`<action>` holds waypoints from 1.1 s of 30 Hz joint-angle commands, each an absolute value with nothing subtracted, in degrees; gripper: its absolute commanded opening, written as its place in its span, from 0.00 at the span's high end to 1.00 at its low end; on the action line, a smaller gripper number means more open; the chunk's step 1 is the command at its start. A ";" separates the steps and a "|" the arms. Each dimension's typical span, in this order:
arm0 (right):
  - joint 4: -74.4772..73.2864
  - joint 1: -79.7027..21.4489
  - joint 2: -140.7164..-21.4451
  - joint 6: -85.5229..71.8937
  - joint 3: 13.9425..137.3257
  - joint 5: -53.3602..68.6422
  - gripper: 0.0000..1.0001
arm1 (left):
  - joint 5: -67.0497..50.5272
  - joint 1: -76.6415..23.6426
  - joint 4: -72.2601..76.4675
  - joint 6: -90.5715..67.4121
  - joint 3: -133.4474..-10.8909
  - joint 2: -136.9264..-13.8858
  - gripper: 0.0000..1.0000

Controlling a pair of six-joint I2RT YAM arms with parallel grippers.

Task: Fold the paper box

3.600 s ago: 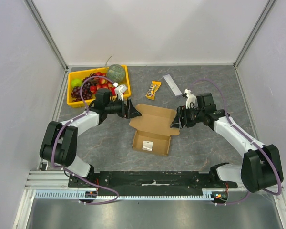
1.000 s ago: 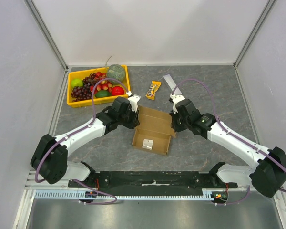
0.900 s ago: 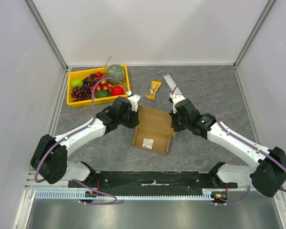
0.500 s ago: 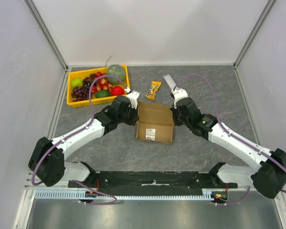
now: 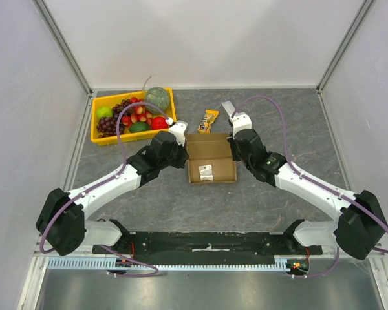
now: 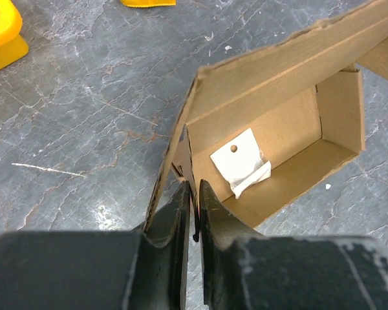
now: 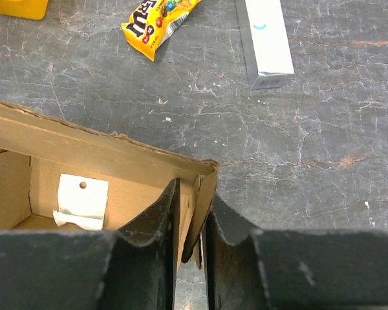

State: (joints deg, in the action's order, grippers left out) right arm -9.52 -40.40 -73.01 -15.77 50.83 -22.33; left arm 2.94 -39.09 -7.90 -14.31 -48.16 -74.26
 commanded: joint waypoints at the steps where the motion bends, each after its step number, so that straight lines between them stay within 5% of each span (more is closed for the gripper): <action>1: -3.78 -40.87 -72.42 -18.36 49.49 -23.55 0.74 | 4.13 -40.60 -2.20 -17.14 -47.81 -74.35 0.85; 16: 1.04 -41.57 -68.30 -23.20 42.90 -25.75 0.97 | 9.40 -43.59 3.16 -18.81 -43.77 -73.74 0.90; 33: 8.87 -45.17 -65.48 -31.46 33.14 -34.44 1.00 | 14.85 -48.25 9.14 -24.43 -40.17 -74.71 0.98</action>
State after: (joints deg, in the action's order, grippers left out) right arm 4.19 -43.27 -67.05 -27.83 34.59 -30.63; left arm 13.28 -46.89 2.42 -20.21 -40.10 -74.48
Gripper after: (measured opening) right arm 0.018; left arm 0.044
